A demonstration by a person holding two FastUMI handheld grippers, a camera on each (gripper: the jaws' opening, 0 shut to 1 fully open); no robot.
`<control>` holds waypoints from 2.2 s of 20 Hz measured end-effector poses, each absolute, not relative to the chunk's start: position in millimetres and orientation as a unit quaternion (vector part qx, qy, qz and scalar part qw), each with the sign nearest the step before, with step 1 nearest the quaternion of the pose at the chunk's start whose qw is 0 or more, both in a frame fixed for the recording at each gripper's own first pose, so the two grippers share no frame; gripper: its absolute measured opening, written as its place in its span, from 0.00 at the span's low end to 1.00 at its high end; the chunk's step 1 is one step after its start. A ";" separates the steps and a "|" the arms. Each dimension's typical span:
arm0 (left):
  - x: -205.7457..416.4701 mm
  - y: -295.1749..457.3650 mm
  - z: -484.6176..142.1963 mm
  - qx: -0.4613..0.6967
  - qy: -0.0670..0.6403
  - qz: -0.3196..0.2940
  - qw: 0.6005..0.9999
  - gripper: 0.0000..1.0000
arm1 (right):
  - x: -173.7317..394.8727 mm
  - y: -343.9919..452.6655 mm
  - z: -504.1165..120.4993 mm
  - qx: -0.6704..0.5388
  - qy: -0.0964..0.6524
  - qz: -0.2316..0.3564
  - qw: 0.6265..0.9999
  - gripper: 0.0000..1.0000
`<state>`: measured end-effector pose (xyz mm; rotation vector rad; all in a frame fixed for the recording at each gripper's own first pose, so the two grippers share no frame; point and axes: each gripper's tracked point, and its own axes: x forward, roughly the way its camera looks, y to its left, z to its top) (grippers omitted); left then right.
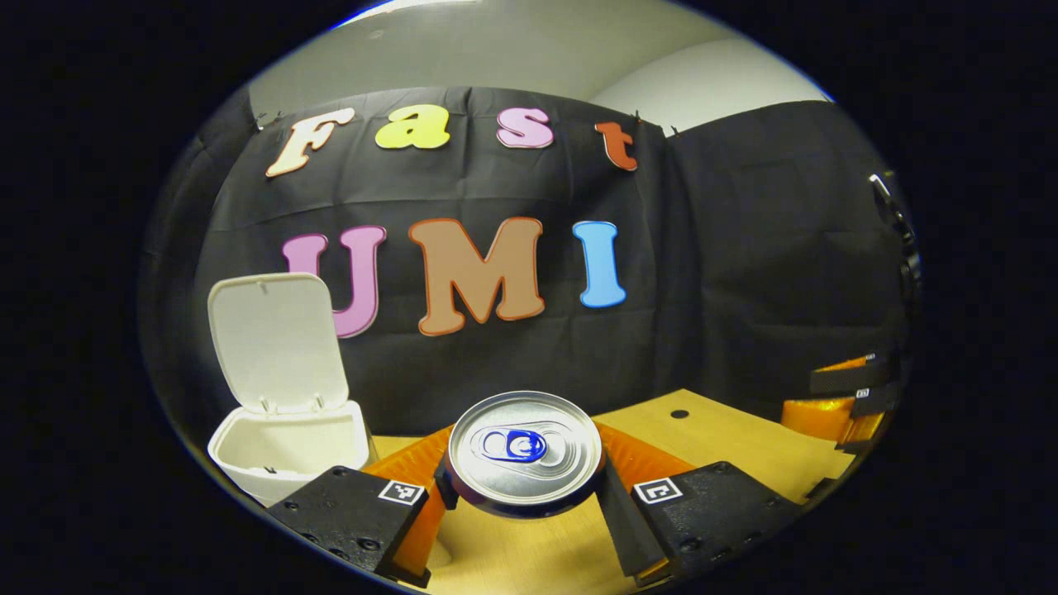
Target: Press the lid of the desktop garbage bin to open it, pick up the crumpled paper on the desktop and throw it into the bin, then pick up the pop can on the desktop and drop it into the bin, and finally close the garbage bin lid.
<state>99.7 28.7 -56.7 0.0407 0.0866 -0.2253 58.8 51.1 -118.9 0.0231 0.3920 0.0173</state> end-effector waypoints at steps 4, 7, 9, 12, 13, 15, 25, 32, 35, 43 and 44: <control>117.4 63.3 -33.3 0.040 0.015 -0.070 0.997 0.76 | 58.6 51.6 -122.1 0.012 0.200 0.009 0.980 1.00; 129.2 90.8 -23.3 0.033 0.009 -0.039 0.999 0.76 | 57.2 50.6 -123.2 0.011 0.202 0.008 0.979 1.00; 135.9 117.8 -19.8 0.032 0.009 -0.011 0.999 0.76 | 56.3 50.2 -124.6 0.009 0.204 0.007 0.979 1.00; 143.0 153.7 -27.5 0.012 0.023 0.027 0.999 0.76 | 56.2 50.6 -127.1 0.009 0.208 0.006 0.978 0.99; 144.8 167.0 -33.1 0.006 0.031 0.040 0.999 0.76 | 55.6 51.3 -127.1 0.009 0.210 0.006 0.978 1.00; 143.0 189.2 -44.1 -0.002 0.046 0.063 0.997 0.76 | 56.4 52.4 -129.7 0.009 0.213 0.008 0.977 1.00; 146.8 239.9 -104.6 -0.017 0.117 0.112 0.987 0.76 | 51.0 64.4 -140.5 0.007 0.227 0.018 0.974 1.00; 145.3 244.4 -64.6 0.021 0.074 0.126 0.989 0.94 | 55.8 76.4 -143.8 0.006 0.226 0.048 0.973 1.00; 146.7 242.2 -35.5 0.032 0.053 0.129 0.990 0.94 | 60.4 89.5 -149.0 0.004 0.226 0.076 0.971 1.00; 158.5 258.9 34.7 0.001 0.033 0.145 0.989 0.94 | 69.6 107.5 -150.2 0.011 0.224 0.123 0.967 1.00; 162.8 263.2 42.9 0.004 0.032 0.148 0.989 0.94 | 69.7 107.2 -149.4 0.010 0.222 0.123 0.967 1.00</control>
